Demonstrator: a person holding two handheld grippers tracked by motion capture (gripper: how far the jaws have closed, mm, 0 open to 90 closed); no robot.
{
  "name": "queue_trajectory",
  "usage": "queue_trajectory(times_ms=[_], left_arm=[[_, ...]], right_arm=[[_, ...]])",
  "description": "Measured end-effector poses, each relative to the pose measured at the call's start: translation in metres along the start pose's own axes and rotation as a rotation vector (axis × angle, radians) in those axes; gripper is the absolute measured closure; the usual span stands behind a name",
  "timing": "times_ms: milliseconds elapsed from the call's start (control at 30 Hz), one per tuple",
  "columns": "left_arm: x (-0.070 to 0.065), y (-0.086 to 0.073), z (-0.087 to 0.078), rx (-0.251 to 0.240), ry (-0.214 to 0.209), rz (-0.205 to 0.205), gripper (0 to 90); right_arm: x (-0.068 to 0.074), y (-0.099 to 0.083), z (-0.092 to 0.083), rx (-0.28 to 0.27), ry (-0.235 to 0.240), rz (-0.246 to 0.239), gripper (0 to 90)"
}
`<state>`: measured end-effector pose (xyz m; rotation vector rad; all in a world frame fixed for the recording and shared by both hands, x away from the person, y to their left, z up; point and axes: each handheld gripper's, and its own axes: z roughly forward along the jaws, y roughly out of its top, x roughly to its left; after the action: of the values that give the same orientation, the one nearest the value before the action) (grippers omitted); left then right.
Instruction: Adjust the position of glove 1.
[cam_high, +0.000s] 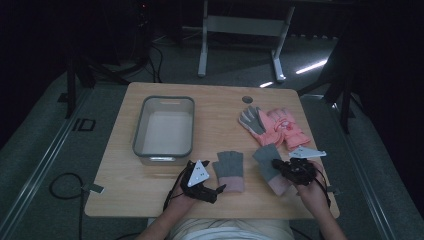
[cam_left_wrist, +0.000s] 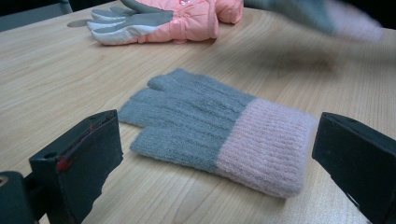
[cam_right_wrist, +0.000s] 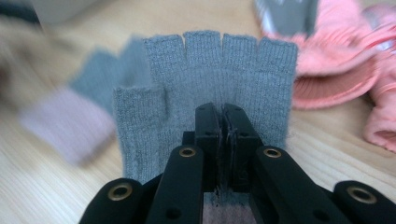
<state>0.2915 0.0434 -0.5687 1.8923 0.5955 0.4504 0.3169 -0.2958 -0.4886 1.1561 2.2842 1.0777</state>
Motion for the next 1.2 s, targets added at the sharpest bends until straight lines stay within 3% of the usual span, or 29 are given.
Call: queue_trajectory(times_ms=[67,200,367,433,500,600,767,933,1200], left_arm=[[0.0,0.0,0.0,0.0,-0.002,-0.003,1.1],[0.0,0.0,0.0,-0.002,0.0,-0.001,1.1],[-0.001,0.0,0.0,-0.001,-0.001,0.008,1.1],[0.0,0.0,-0.001,-0.001,-0.005,0.007,1.1],[-0.001,0.0,-0.001,-0.002,-0.003,0.009,1.1],[-0.001,0.0,0.0,-0.001,0.0,0.008,1.1],[-0.001,0.0,-0.001,-0.002,-0.001,0.009,1.1],[-0.001,0.0,-0.001,-0.002,0.0,0.012,1.1],[-0.001,0.0,-0.001,-0.002,-0.002,0.012,1.1]], right_arm=[[0.005,0.004,-0.009,-0.051,0.018,0.064,85.5],[0.012,0.01,-0.023,-0.1,-0.044,0.11,85.5],[0.014,0.006,-0.034,-0.179,-0.188,0.216,85.6],[0.014,0.0,-0.035,-0.194,-0.219,0.269,85.6],[0.016,-0.007,-0.028,-0.162,-0.281,0.27,85.6],[0.015,-0.015,-0.018,-0.124,-0.312,0.3,85.6],[0.013,-0.028,0.004,-0.111,-0.338,0.348,85.7],[0.008,-0.04,0.026,-0.056,-0.378,0.372,85.6],[0.004,-0.054,0.042,-0.002,-0.412,0.41,84.1]])
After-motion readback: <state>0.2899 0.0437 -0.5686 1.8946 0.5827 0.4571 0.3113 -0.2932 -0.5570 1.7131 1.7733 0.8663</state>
